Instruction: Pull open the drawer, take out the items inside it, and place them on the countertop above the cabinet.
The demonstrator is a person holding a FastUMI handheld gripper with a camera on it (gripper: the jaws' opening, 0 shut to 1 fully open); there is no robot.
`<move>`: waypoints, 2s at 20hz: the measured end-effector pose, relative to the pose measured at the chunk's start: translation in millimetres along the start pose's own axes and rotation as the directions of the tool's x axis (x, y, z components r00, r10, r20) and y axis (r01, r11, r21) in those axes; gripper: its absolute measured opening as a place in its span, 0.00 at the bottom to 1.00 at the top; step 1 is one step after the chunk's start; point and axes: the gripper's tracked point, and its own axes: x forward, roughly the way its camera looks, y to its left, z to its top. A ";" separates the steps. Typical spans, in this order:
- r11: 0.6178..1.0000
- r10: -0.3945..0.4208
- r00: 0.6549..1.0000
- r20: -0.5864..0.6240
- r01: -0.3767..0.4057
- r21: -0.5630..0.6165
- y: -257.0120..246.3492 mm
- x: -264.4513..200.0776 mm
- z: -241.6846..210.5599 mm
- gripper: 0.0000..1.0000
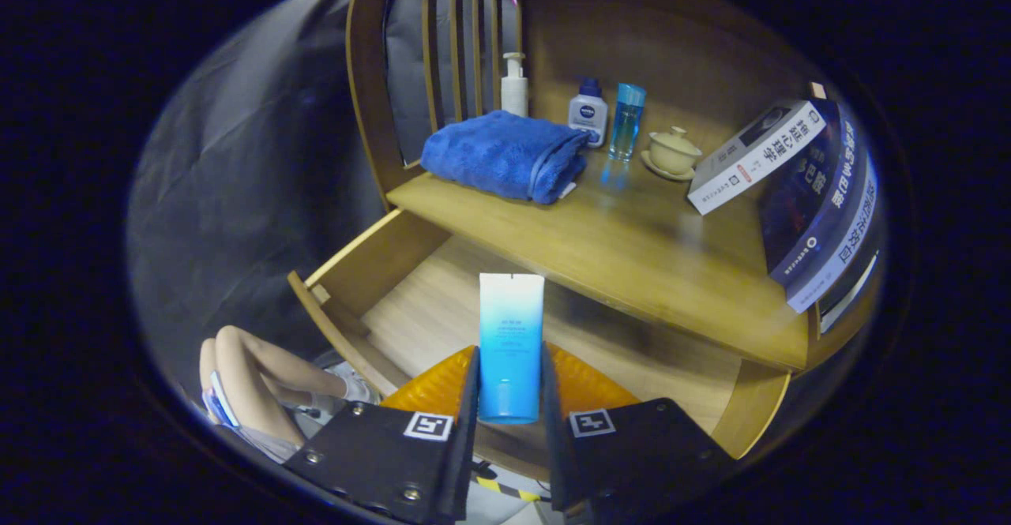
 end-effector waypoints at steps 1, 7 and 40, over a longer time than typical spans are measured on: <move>1.000 0.012 1.000 0.004 -0.012 0.013 2.7 -3.0 0.8 0.39; 0.997 0.031 0.998 0.054 -0.034 0.070 3.4 -22.4 13.2 0.40; 0.871 -0.436 0.859 0.269 0.327 0.367 -109.5 41.5 103.5 0.69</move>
